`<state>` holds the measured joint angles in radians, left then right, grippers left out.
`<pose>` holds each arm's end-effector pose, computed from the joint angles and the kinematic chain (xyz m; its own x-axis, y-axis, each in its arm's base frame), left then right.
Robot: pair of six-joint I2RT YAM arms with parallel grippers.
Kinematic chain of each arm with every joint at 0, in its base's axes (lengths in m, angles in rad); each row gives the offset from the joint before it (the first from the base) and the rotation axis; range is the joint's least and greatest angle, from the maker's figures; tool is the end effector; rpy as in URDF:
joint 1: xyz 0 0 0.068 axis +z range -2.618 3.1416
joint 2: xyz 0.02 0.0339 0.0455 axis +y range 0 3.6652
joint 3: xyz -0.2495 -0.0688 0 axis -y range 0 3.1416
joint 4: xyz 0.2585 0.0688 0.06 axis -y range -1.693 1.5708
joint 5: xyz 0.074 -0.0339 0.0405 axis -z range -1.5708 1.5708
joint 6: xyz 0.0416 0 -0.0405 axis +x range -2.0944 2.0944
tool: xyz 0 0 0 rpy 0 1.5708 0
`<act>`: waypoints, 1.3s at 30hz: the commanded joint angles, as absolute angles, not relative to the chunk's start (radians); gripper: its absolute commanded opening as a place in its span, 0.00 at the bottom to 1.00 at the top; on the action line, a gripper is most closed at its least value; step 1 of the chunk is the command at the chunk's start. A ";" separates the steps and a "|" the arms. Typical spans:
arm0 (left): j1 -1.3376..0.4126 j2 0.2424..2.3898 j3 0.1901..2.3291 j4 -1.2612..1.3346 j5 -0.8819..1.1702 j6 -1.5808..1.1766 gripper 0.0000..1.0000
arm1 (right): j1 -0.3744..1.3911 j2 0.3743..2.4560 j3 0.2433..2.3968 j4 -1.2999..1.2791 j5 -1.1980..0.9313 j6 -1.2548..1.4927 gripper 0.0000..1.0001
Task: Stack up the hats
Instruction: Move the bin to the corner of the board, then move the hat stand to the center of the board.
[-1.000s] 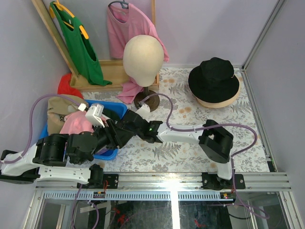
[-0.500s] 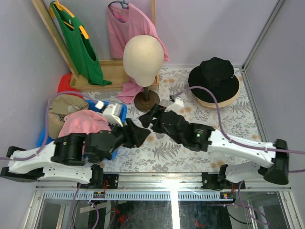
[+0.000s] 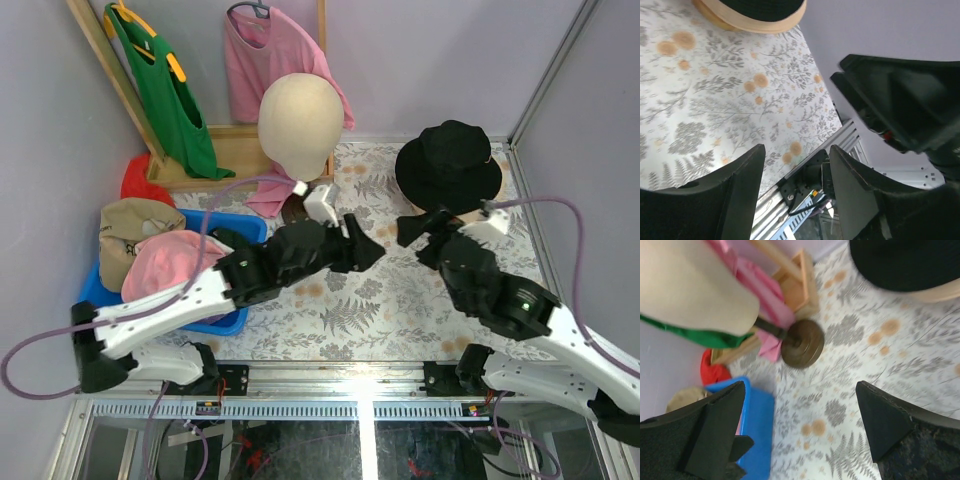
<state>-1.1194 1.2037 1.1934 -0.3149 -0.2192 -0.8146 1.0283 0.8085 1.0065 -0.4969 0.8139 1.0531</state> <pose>0.1382 -0.2643 0.3671 -0.6692 -0.2473 -0.7007 0.4396 0.6285 -0.6417 0.1226 0.1448 0.3734 -0.2746 0.7003 -0.6590 0.0186 0.6890 0.7245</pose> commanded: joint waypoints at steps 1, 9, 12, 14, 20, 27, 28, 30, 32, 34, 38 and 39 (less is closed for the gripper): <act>-1.080 1.347 1.186 0.001 -0.015 -0.840 0.54 | 0.938 0.756 1.009 -0.519 0.916 0.978 0.99; -1.005 1.584 1.173 0.242 0.028 -0.987 0.56 | 0.707 0.829 1.126 -0.522 0.853 0.836 0.99; -0.970 1.655 1.157 0.328 0.025 -1.059 0.57 | 0.464 0.914 1.173 -0.527 0.565 0.822 1.00; -0.950 1.694 1.139 0.393 0.020 -1.102 0.57 | 0.327 0.965 1.188 -0.526 0.384 0.831 1.00; -0.892 1.819 1.116 0.591 0.002 -1.192 0.59 | 0.055 0.986 1.138 -0.424 0.157 0.853 0.97; -0.829 2.001 1.111 0.886 -0.013 -1.309 0.60 | -0.194 1.023 1.032 -0.271 -0.075 0.900 0.93; -0.821 2.030 1.120 0.915 -0.014 -1.322 0.60 | -0.214 1.032 1.016 -0.252 -0.098 0.907 0.93; -0.813 2.081 1.150 0.964 -0.017 -1.339 0.60 | -0.239 1.048 0.988 -0.208 -0.128 0.916 0.92; -0.807 2.122 1.182 0.995 -0.028 -1.344 0.60 | -0.256 1.055 0.953 -0.167 -0.146 0.931 0.91; -0.803 2.155 1.208 1.019 -0.046 -1.346 0.60 | -0.279 1.065 0.919 -0.125 -0.170 0.952 0.91; -0.788 2.208 1.233 1.097 -0.101 -1.369 0.61 | -0.318 1.107 0.890 -0.068 -0.226 0.969 0.89; -0.784 2.221 1.239 1.124 -0.109 -1.378 0.61 | -0.324 1.111 0.886 -0.059 -0.224 0.967 0.89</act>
